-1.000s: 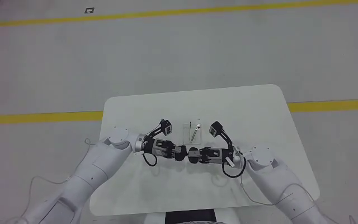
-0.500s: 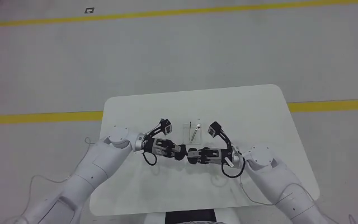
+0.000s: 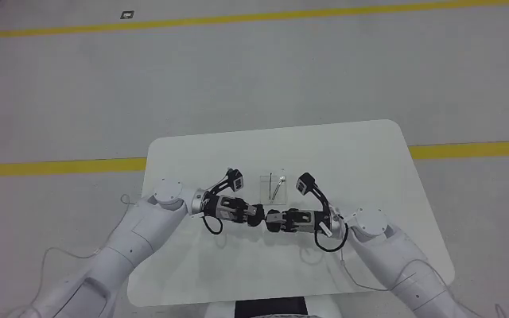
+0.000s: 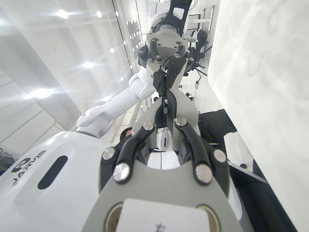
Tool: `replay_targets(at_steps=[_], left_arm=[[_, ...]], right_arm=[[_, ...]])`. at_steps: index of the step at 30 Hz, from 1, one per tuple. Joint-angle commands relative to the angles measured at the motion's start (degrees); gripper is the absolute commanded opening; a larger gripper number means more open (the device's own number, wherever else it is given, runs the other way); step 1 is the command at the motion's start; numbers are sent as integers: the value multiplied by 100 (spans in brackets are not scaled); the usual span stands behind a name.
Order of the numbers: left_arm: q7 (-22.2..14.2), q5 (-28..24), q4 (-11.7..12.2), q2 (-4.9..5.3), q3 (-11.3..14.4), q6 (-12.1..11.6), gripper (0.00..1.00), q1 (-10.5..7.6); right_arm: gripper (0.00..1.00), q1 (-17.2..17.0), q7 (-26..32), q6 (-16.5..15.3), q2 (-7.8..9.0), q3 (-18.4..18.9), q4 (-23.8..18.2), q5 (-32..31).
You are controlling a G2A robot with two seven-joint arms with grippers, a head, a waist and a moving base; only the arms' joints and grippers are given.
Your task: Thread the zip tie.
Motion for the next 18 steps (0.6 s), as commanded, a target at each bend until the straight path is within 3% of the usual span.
replay_targets(at_steps=[1,18], left_arm=[[0,-9,4,2,0,-14,0,0],[246,-52,-64,42,-153,-195,0,159]], right_arm=[[100,-10,-6,-21,5,24,7,33],[100,-256,-512,-253,42,276,7,259]])
